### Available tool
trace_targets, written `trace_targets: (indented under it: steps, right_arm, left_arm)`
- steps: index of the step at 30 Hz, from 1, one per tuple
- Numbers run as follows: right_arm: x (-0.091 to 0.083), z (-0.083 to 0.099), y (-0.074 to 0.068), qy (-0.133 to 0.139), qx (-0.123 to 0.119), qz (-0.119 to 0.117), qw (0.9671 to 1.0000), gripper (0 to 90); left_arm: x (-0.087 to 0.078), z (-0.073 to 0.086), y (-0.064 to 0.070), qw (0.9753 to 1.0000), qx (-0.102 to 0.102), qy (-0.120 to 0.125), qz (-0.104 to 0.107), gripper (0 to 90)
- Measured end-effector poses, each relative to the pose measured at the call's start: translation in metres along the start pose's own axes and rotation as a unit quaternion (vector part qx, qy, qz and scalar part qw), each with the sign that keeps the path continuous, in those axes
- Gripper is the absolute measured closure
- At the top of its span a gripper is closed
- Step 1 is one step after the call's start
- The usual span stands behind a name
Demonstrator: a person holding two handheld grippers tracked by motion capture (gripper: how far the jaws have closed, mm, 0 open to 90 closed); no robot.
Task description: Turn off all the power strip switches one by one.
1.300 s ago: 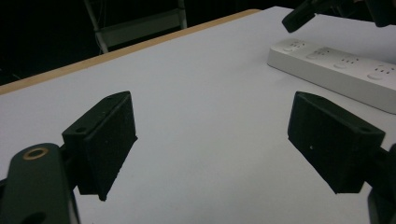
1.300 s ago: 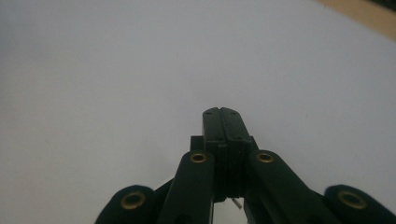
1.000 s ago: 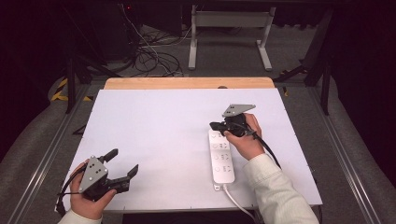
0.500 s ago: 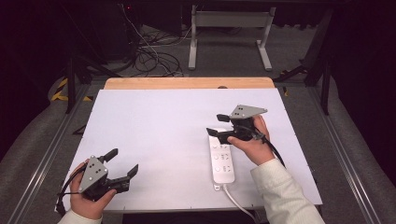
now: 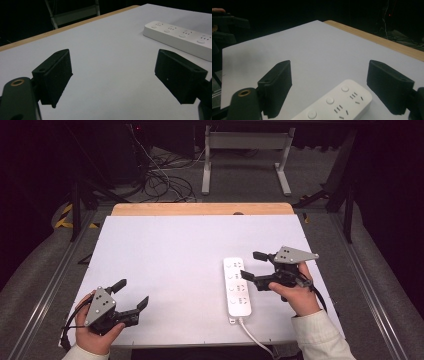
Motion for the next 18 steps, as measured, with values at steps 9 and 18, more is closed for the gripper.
trace_targets:
  steps: [9, 18]
  right_arm:
    - [-0.023, 0.030, 0.006, 0.005, 0.013, 0.021, 0.9997, 17.3]
    - [-0.037, 0.076, 0.011, -0.033, 0.025, 0.021, 0.9989, 17.6]
  left_arm:
    - [0.000, 0.000, 0.000, 1.0000, 0.004, -0.001, 0.002, 14.3]
    - [0.000, 0.001, 0.001, 1.0000, 0.003, -0.003, 0.004, 14.2]
Point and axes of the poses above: each handheld gripper's, and its own axes: x roughly forward along the jaws, z roughly out of its underside, y roughly to its right, the point moved 10 cm from there along x, roughly forward along the jaws, and after that the axes turned 3 degrees about -y, right-handed, at the moved point
